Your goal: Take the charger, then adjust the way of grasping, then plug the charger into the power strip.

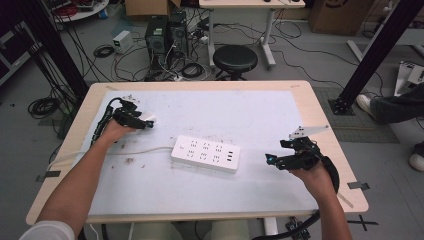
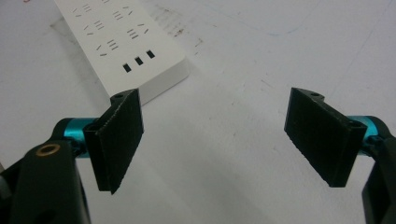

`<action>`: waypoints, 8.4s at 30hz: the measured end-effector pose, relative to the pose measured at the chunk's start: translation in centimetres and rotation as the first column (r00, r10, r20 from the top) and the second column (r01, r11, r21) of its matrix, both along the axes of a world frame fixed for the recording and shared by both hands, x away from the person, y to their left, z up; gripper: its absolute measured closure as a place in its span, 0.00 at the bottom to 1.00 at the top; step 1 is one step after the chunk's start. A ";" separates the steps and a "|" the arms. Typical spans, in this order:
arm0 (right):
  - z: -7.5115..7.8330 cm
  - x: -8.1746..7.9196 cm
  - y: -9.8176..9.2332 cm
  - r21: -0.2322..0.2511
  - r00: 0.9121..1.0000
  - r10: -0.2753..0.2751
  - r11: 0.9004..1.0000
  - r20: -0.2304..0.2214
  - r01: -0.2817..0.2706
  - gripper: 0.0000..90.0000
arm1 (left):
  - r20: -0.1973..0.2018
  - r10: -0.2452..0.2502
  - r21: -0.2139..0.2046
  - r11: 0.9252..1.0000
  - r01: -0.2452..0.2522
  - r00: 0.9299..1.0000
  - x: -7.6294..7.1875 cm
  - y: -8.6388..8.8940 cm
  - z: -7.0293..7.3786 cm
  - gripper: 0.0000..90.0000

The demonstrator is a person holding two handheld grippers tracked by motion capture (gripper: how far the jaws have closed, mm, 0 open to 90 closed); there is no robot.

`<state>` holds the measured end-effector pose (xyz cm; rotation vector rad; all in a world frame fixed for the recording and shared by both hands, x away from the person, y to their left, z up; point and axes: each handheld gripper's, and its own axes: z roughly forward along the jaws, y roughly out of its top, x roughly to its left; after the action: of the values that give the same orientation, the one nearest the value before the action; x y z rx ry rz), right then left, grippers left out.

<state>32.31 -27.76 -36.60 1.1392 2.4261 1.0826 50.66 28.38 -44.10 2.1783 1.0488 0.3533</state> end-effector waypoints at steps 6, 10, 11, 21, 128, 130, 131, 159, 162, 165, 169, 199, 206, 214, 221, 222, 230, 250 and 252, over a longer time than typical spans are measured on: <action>0.0 0.0 0.0 -0.002 1.000 -0.001 1.000 -0.001 0.001 0.22 | 0.007 0.006 0.012 1.000 -0.006 1.000 0.0 0.1 0.0 0.30; -0.1 0.1 0.0 -0.005 1.000 -0.002 1.000 -0.002 0.002 0.22 | 0.006 -0.001 0.021 1.000 0.001 1.000 -0.1 0.1 0.1 0.36; -0.1 0.1 0.0 -0.004 1.000 0.001 1.000 0.002 -0.001 0.22 | 0.009 0.000 0.031 1.000 0.000 1.000 -0.1 0.1 0.2 0.38; 0.0 -0.1 0.1 -0.004 1.000 -0.002 1.000 0.000 0.002 0.22 | 0.001 0.027 0.008 1.000 -0.027 1.000 -0.4 0.1 0.6 0.47; 1.8 3.0 11.6 0.412 0.886 0.341 0.890 -0.315 -0.196 0.24 | 0.406 -0.507 0.032 0.840 0.542 0.761 -20.5 -13.9 9.0 0.47; 1.7 3.2 11.9 0.430 0.879 0.347 0.883 -0.328 -0.188 0.25 | 0.405 -0.512 0.035 0.836 0.547 0.757 -20.5 -14.2 8.8 0.47; 1.7 3.2 11.9 0.430 0.879 0.347 0.883 -0.328 -0.188 0.25 | 0.405 -0.512 0.035 0.836 0.547 0.757 -20.5 -14.2 8.8 0.47; -0.1 4.6 14.7 0.540 0.770 0.450 0.825 -0.452 -0.165 0.51 | 0.418 -0.557 0.039 0.801 0.598 0.718 -19.8 -17.0 8.0 0.47; -0.4 4.7 14.7 0.558 0.751 0.471 0.813 -0.462 -0.167 0.60 | 0.417 -0.562 0.046 0.798 0.601 0.714 -19.9 -17.2 7.9 0.47; -0.5 4.7 14.6 0.568 0.738 0.477 0.808 -0.477 -0.156 0.63 | 0.421 -0.558 0.044 0.800 0.599 0.715 -19.9 -17.2 7.9 0.47; -0.5 4.7 14.4 0.579 0.742 0.475 0.802 -0.472 -0.145 0.70 | 0.397 -0.522 -0.009 0.820 0.572 0.755 -19.8 -17.3 7.5 0.43; 0.2 3.0 8.4 0.429 0.942 0.221 0.898 -0.254 -0.095 0.71 | 0.345 -0.231 -0.154 0.942 0.297 0.910 -19.5 -9.5 5.7 0.25; 0.5 2.7 7.3 0.350 0.954 0.194 0.931 -0.228 -0.105 0.71 | 0.354 -0.179 -0.174 0.952 0.253 0.918 -19.5 -8.0 5.8 0.25; 1.0 2.2 6.7 0.293 0.963 0.202 0.945 -0.176 -0.145 0.71 | 0.357 -0.164 -0.179 0.954 0.240 0.919 -19.6 -7.6 5.9 0.25; 1.4 2.0 6.9 0.197 0.965 0.218 0.962 -0.145 -0.188 0.71 | 0.353 -0.145 -0.191 0.956 0.223 0.924 -19.6 -7.2 5.8 0.25; 1.5 1.9 6.9 0.185 0.964 0.224 0.963 -0.143 -0.196 0.71 | 0.354 -0.145 -0.189 0.956 0.223 0.924 -19.6 -7.1 5.8 0.25; 1.9 1.8 7.4 0.036 0.958 0.252 0.968 -0.133 -0.250 0.71 | 0.349 -0.137 -0.195 0.957 0.215 0.927 -19.5 -6.8 5.5 0.25; 3.8 2.6 8.2 -0.218 0.947 0.299 0.923 -0.116 -0.318 0.71 | 0.349 -0.110 -0.213 0.958 0.193 0.931 -19.5 -6.1 5.2 0.25; 3.9 2.7 8.3 -0.227 0.946 0.303 0.919 -0.118 -0.323 0.71 | 0.349 -0.108 -0.216 0.958 0.192 0.931 -19.6 -6.0 5.3 0.25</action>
<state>34.99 -19.48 -32.70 0.7468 2.7798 0.7967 31.09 22.36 -38.84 1.8787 0.6914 0.4752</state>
